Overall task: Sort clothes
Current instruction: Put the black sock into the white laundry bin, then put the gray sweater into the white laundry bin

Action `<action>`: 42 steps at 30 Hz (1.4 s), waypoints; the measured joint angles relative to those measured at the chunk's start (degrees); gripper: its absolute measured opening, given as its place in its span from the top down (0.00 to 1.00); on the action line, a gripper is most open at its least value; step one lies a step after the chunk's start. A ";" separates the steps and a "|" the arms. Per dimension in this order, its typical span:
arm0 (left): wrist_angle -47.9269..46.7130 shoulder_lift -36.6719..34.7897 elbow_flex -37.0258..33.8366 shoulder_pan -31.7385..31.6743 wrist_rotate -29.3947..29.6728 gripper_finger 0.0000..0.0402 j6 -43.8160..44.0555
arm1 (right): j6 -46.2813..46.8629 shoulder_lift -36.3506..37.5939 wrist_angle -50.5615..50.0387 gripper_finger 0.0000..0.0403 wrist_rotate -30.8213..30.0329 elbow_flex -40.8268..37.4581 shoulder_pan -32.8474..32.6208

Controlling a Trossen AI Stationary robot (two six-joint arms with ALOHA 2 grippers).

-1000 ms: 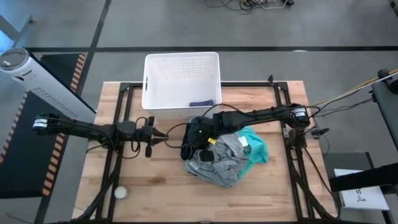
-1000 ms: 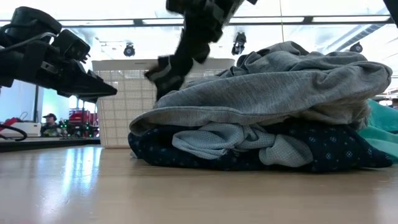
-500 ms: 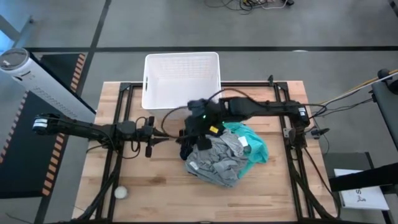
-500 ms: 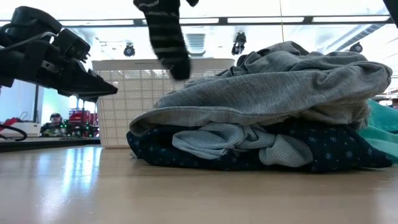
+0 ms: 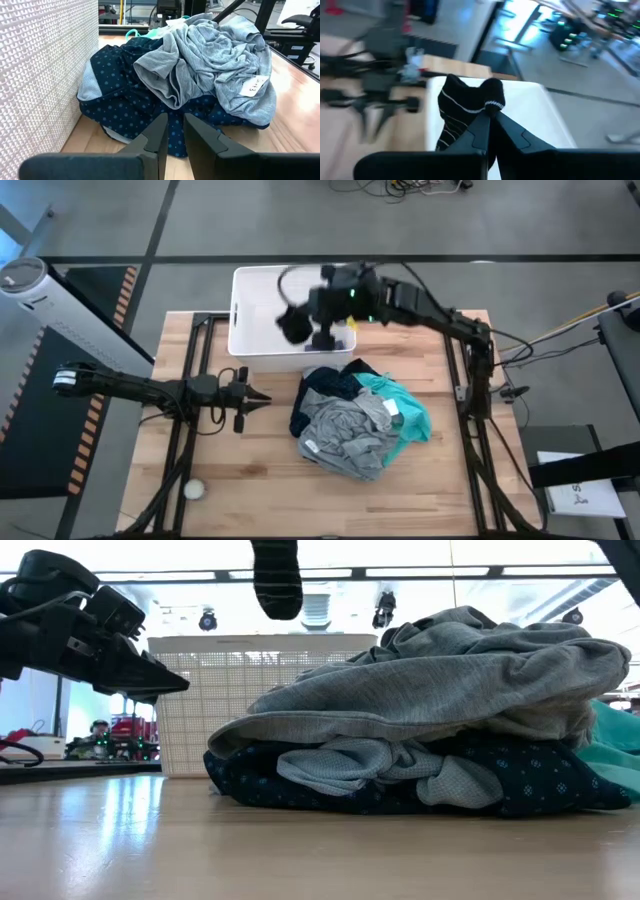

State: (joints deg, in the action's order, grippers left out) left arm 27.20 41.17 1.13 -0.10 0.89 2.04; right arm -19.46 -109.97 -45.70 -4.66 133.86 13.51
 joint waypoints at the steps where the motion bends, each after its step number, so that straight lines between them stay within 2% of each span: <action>1: 0.08 0.00 0.00 0.00 0.00 0.88 0.00 | 0.19 0.00 0.63 1.00 0.20 0.00 1.32; 8: 0.39 0.00 0.00 0.00 0.00 0.88 0.00 | 4.26 -2.58 1.41 1.00 0.61 0.00 8.38; 13: 0.80 0.00 0.00 0.00 0.00 0.88 0.00 | 6.93 -4.97 1.31 0.98 1.18 0.00 10.76; 23: 1.22 0.00 0.00 0.00 0.00 0.88 0.00 | 6.33 -6.63 0.99 0.68 1.87 -0.07 10.86; 27: 1.24 0.00 0.00 0.00 0.04 0.88 0.00 | 1.61 -5.01 -2.21 0.64 1.59 -0.07 10.35; 30: 1.24 0.00 0.00 0.00 0.07 0.88 0.00 | -1.86 -3.07 -7.03 0.70 1.61 -0.04 9.34; 35: 1.67 -0.02 0.00 0.00 0.11 0.88 0.00 | -5.02 -1.22 -13.88 0.95 1.68 -0.30 6.93; 36: 2.14 0.00 0.00 0.00 0.11 0.88 -0.02 | -5.07 -0.76 -14.27 0.97 1.89 -0.52 6.47; 42: 3.48 -0.01 0.37 0.00 0.13 0.88 -0.95 | -4.56 3.65 -13.34 1.00 2.07 -6.58 3.78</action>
State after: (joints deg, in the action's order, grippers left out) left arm 30.69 41.15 1.49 -0.10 1.02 1.09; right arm -24.02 -106.32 -59.04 -2.59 127.28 17.29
